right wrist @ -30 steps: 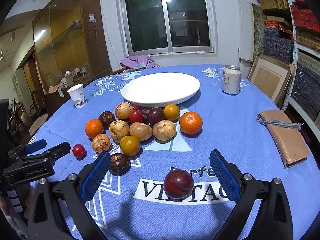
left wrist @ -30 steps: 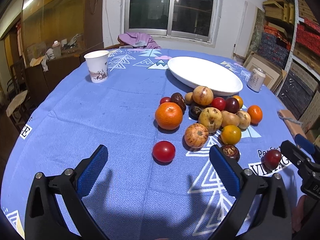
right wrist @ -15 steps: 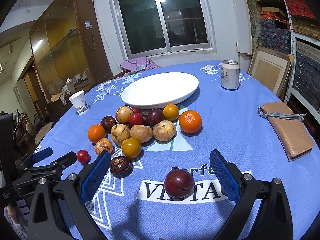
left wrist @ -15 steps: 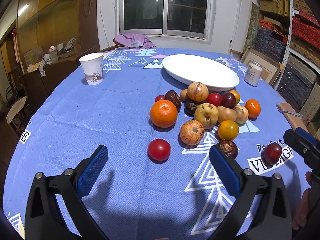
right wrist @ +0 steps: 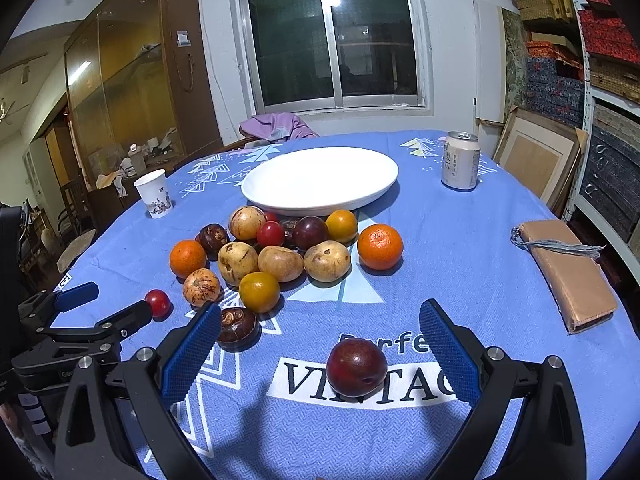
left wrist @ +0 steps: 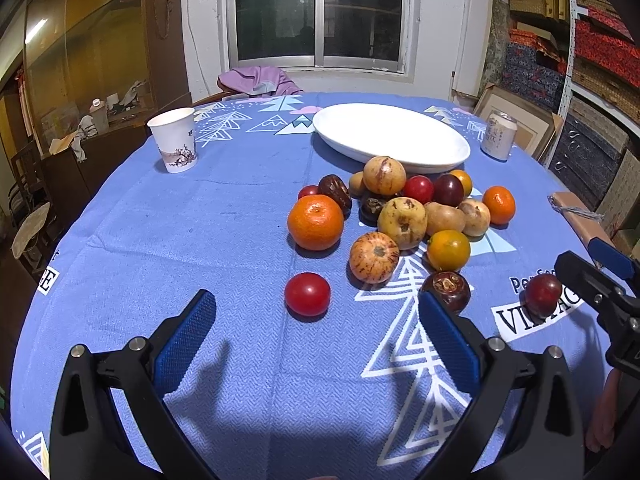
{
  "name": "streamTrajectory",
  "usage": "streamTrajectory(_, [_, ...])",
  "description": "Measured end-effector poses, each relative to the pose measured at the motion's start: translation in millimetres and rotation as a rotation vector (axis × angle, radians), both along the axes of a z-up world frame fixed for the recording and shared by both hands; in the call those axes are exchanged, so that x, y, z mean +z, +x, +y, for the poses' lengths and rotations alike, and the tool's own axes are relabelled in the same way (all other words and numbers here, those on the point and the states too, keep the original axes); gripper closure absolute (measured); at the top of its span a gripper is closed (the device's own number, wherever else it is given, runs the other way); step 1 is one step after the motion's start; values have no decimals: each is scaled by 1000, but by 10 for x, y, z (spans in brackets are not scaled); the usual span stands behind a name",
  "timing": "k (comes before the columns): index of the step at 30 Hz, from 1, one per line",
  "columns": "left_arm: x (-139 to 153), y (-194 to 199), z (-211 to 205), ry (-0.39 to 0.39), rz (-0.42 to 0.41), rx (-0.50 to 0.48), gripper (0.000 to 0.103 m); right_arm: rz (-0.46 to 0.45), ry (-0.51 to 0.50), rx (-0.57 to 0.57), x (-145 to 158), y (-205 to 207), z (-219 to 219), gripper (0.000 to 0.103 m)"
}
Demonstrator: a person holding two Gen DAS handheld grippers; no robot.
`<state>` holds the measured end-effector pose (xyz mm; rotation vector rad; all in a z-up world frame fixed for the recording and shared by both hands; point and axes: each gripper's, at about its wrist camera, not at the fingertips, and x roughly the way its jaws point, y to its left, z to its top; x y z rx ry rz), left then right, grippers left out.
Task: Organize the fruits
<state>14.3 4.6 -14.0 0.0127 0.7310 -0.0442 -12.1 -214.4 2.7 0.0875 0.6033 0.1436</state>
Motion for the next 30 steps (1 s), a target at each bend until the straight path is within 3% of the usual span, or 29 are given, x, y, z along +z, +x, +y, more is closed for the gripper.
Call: streamTrajectory(30, [-4, 3, -17, 3, 7, -7, 4, 5, -16, 0, -27, 3, 24, 3])
